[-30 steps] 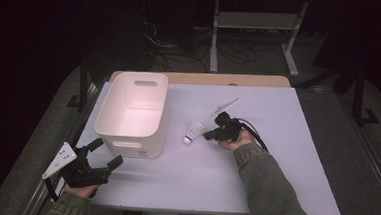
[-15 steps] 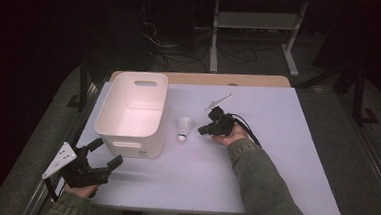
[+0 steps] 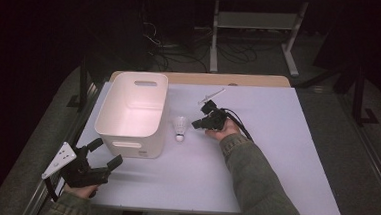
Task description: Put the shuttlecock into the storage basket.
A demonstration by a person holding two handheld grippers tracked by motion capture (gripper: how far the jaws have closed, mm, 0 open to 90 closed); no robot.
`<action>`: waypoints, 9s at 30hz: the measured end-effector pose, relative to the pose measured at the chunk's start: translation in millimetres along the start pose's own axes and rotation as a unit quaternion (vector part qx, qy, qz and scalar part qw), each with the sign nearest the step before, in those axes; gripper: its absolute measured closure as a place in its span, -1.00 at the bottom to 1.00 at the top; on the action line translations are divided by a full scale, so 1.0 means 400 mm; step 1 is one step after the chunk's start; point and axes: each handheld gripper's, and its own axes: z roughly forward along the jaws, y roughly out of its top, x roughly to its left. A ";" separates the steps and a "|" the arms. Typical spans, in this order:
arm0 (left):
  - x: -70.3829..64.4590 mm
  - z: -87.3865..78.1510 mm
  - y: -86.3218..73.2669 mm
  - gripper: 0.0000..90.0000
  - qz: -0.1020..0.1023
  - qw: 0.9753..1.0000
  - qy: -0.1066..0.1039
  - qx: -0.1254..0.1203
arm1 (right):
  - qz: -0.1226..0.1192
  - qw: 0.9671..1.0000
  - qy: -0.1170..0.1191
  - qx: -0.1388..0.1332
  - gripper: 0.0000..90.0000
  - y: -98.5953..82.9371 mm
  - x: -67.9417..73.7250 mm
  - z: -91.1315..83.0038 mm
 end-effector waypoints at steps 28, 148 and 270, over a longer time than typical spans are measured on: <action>0.000 0.000 0.000 -1.00 -0.001 1.000 -0.001 0.000 | 0.011 1.000 0.007 -0.015 0.92 0.045 0.018 0.015; -0.001 0.000 0.000 -1.00 0.002 1.000 -0.003 0.001 | 0.132 0.990 0.042 0.034 0.18 0.026 0.092 0.091; -0.005 0.003 0.000 -1.00 -0.001 1.000 -0.004 -0.004 | 0.019 0.997 0.059 -0.050 0.42 0.199 0.197 -0.242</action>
